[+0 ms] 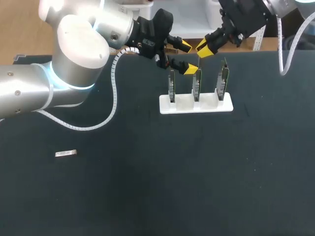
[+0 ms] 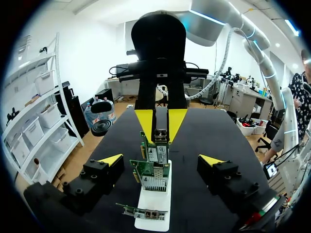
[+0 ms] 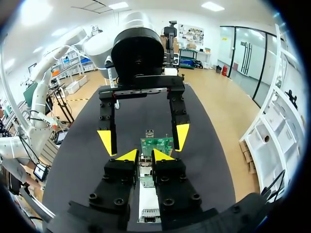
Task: Pick up the optical module with the left hand, and insert it into the network port with the right hand.
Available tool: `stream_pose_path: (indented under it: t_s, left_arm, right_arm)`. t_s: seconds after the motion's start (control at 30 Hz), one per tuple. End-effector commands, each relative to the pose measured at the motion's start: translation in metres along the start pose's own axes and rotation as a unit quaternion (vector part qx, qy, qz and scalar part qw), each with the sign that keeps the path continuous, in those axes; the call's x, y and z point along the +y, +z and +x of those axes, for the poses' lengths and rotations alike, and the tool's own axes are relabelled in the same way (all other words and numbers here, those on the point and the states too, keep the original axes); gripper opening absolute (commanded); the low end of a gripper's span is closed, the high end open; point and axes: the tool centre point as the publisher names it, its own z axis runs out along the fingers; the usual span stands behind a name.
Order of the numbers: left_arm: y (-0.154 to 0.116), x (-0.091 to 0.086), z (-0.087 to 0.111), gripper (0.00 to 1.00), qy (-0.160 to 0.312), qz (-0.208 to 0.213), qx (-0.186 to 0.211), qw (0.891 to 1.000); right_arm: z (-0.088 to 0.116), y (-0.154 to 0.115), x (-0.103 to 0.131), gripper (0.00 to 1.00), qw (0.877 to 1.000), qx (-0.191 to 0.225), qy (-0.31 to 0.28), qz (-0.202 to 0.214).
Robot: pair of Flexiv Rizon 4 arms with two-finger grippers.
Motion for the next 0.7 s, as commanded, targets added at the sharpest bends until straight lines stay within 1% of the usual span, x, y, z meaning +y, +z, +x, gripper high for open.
stream_pose_path:
  t_s: [0.03, 0.7]
  left_arm:
    - [0.0007, 0.0017, -0.0008, 1.0, 0.0, 0.002, 0.002, 1.0]
    - [0.0007, 0.0017, -0.0008, 1.0, 0.0, 0.002, 0.002, 1.0]
  right_arm:
    - [-0.0001, 0.001, -0.0008, 0.0, 1.0, -0.001, -0.001, 0.0]
    - [0.0013, 0.0015, -0.0056, 0.0, 1.0, 0.002, -0.001, -0.001]
